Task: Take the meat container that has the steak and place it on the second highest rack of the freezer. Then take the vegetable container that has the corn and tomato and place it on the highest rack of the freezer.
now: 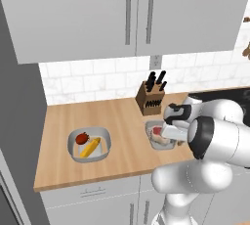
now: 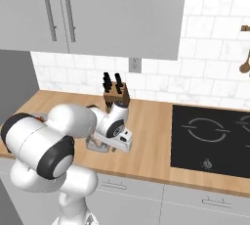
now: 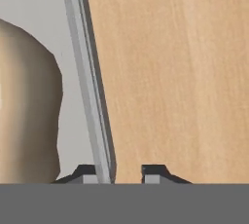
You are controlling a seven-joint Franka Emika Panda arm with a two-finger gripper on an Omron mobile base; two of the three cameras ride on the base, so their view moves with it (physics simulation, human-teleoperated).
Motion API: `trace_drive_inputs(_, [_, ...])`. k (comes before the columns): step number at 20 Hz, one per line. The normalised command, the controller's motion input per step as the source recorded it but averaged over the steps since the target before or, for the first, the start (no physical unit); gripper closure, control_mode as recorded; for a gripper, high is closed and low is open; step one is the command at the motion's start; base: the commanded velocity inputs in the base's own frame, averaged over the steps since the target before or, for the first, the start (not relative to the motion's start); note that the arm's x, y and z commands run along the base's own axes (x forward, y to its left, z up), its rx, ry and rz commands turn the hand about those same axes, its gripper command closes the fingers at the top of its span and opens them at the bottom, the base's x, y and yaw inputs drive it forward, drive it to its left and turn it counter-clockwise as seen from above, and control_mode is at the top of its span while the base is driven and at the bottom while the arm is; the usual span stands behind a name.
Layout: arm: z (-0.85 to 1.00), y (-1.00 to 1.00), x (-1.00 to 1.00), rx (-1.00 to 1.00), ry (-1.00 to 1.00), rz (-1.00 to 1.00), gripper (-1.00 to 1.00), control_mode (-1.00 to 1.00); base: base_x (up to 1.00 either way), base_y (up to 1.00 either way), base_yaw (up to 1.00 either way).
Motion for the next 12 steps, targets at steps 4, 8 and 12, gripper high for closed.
trace_drive_inputs(4, [0.01,0.0,0.0,0.0,0.0,-0.01,1.0,-1.0,0.0,0.0,0.0])
trace_drive_inputs(8, [0.33,0.0,-0.06,-0.02,0.0,-0.03,1.0,-1.0,0.0,0.0,0.0])
trace_drive_inputs(12, [0.74,0.0,-0.21,0.0,-0.01,0.0,1.0,-1.0,0.0,0.0,0.0])
